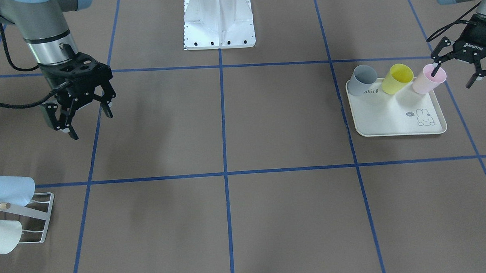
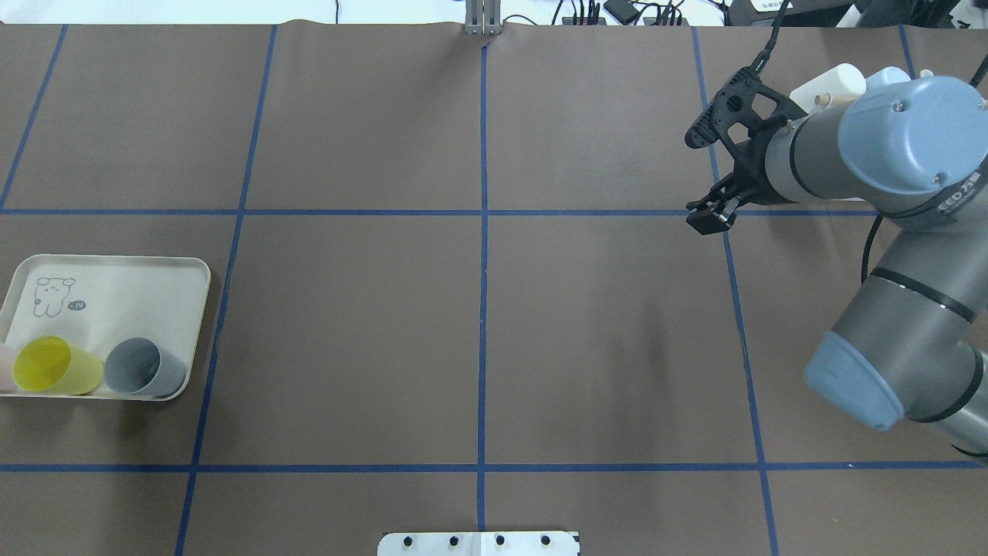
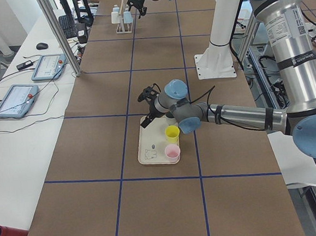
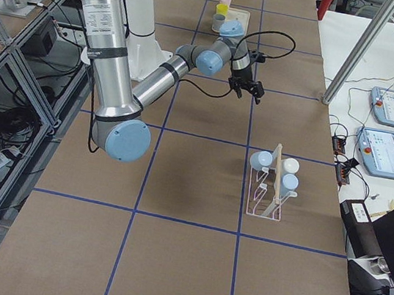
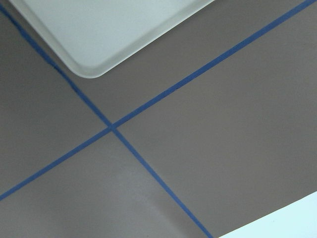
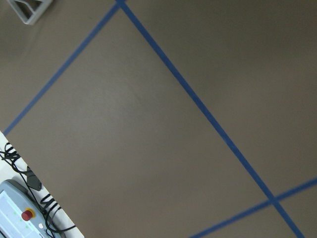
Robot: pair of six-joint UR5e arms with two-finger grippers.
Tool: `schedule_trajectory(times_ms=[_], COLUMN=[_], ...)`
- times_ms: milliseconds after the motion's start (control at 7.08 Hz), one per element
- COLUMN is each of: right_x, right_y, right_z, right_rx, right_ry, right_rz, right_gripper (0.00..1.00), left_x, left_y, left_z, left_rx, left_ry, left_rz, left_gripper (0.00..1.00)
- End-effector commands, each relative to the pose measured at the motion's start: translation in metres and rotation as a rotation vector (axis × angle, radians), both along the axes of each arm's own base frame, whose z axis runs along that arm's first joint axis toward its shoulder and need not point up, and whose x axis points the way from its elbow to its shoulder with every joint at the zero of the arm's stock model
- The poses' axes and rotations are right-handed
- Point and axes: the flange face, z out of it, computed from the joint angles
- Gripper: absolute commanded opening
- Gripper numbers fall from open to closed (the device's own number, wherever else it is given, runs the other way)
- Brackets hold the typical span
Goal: Transfer IKEA cup to right arm and place on rack
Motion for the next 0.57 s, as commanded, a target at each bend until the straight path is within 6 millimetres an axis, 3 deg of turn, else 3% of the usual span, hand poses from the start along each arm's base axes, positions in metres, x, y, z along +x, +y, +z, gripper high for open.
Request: schedule_trajectory(times_ms=[0,424], right_x=[-0.016,-0.016], right_y=[0.017,0.017], right_z=[-0.013,-0.012], right_rx=[-0.021,-0.022], right_ry=[-0.117,-0.118], right_rz=[-0.026,-0.029], right_gripper=[0.99,0.99], left_x=[-0.021,-0.018], left_y=[0.031,0.037], left_z=[0.084,0.096], left_rx=[0.004,-0.067], left_ry=[0.007,0.038], left_rz=[-0.012,-0.027], left_gripper=[1.00,0.99])
